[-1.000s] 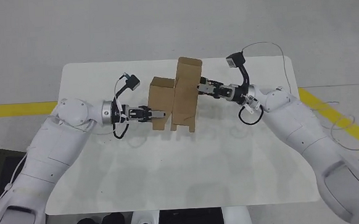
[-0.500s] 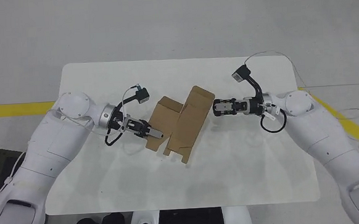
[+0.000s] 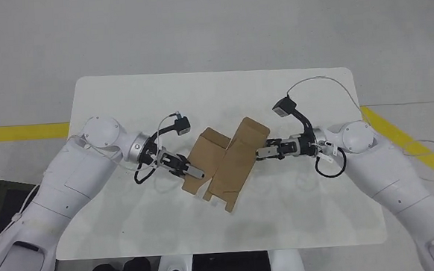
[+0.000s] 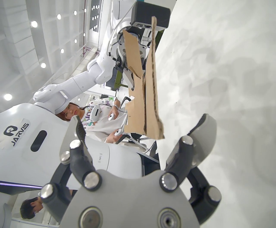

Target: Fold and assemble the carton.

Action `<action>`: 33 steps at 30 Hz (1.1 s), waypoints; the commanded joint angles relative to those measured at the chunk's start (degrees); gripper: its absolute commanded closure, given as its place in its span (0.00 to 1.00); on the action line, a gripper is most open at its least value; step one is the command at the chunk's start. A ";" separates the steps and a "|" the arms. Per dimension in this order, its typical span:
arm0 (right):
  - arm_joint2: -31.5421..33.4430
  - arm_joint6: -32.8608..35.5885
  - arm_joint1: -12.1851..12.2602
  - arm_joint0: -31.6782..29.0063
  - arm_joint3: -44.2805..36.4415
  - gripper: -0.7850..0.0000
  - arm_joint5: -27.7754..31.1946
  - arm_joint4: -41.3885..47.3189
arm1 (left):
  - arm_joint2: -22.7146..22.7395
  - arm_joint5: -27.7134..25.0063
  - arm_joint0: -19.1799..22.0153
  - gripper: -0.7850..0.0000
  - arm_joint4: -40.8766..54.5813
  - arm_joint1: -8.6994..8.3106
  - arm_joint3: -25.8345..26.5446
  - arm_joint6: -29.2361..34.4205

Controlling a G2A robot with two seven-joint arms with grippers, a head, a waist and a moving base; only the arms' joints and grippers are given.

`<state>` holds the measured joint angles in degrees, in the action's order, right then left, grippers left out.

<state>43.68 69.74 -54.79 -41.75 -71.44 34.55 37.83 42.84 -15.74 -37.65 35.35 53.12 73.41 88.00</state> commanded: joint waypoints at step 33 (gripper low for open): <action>-1.05 -9.77 -2.14 1.74 7.44 1.00 8.05 -0.27 | 5.89 -1.84 -1.88 0.00 -2.42 -1.34 1.00 -20.08</action>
<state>42.66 60.99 -56.71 -40.12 -64.27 42.47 38.13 48.39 -17.93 -38.89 34.14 51.88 73.64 70.30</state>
